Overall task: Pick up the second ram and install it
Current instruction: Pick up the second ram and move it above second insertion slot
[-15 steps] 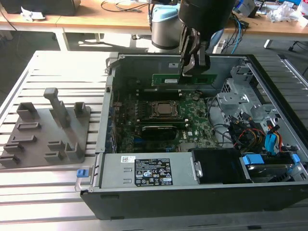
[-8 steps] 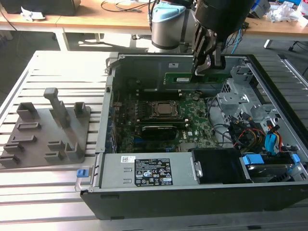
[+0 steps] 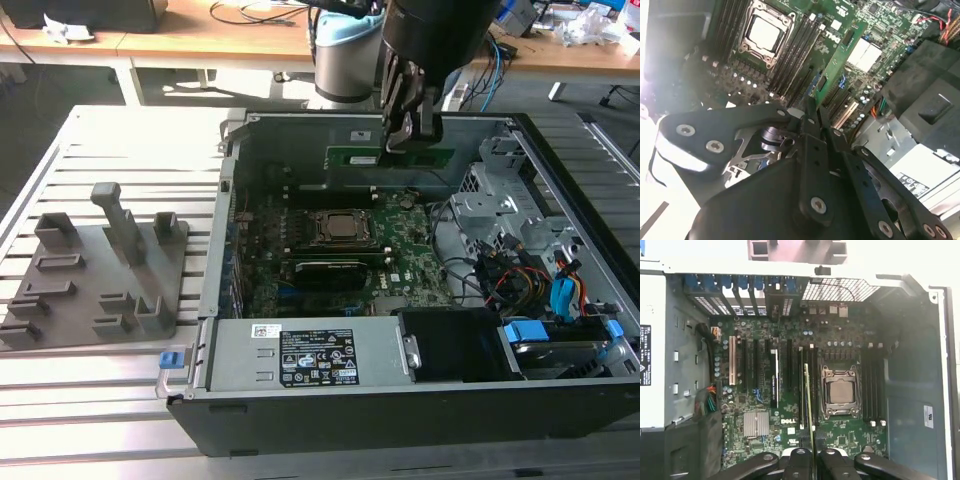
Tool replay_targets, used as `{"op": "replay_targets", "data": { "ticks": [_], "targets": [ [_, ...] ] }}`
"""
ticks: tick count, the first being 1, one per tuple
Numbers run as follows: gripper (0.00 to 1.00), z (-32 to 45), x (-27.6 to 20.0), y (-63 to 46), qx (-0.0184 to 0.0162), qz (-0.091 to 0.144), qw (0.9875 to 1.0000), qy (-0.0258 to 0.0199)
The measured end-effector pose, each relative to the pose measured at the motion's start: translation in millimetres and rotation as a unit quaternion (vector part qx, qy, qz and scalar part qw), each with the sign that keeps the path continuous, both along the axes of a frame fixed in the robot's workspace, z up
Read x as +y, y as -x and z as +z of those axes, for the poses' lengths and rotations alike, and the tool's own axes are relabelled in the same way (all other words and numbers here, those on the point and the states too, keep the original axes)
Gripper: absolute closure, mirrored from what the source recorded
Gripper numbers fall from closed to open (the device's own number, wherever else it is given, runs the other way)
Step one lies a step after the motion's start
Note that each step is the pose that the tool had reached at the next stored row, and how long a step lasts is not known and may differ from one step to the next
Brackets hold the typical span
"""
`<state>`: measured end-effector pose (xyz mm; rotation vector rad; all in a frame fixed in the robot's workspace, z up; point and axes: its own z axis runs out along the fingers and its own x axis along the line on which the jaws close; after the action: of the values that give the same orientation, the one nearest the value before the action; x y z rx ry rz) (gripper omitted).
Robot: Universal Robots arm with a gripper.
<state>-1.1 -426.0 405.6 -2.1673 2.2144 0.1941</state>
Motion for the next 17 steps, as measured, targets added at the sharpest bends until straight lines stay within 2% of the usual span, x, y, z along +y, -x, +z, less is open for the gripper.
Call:
{"op": "replay_targets", "data": {
  "ticks": [1,4,5,7,14,17],
  "targets": [
    [0.86,-0.7,3.5,0.4,0.0000,0.000,1.0000,-0.0001],
    [0.86,-4.2,25.7,0.5,0.0000,0.000,1.0000,-0.0001],
    [0.86,-7.5,29.5,0.6,0.0000,0.000,1.0000,0.0000],
    [0.86,-13.9,31.8,0.5,0.0000,0.000,1.0000,-0.0002],
    [0.86,-32.4,32.1,0.5,0.0000,0.000,1.0000,-0.0001],
    [0.86,-46.4,32.1,0.5,0.0001,0.000,1.0000,-0.0001]
  ]
}}
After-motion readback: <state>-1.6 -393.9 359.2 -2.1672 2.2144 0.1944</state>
